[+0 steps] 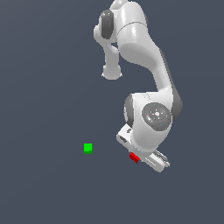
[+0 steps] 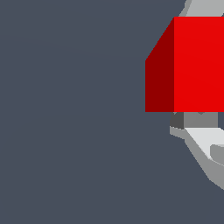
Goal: Stack the red cube on top of the green cube.
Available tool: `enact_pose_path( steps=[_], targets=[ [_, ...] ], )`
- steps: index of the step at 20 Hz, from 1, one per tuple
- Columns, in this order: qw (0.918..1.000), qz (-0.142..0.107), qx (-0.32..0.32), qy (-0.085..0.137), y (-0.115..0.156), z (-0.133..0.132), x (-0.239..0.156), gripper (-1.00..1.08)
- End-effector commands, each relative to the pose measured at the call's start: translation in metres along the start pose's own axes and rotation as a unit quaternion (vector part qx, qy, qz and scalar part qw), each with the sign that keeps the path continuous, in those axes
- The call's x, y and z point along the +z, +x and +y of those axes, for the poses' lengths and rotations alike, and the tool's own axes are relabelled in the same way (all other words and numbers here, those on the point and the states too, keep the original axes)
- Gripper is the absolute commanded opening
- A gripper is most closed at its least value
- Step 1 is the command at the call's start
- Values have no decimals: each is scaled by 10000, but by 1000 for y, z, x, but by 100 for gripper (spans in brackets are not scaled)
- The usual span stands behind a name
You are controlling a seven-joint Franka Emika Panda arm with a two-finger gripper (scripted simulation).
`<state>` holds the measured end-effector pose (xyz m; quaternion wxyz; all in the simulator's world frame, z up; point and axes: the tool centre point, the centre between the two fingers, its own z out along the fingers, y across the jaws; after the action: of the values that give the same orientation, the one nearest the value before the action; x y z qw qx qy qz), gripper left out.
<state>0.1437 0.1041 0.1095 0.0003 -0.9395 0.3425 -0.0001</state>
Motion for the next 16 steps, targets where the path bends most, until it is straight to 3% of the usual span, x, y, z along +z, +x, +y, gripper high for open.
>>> enact_pose_path(
  steps=[1,16],
  targets=[
    [10000,4,5,1,7,17,3,-100],
    [10000,2,8,-2,69,155,34,-100]
  ],
)
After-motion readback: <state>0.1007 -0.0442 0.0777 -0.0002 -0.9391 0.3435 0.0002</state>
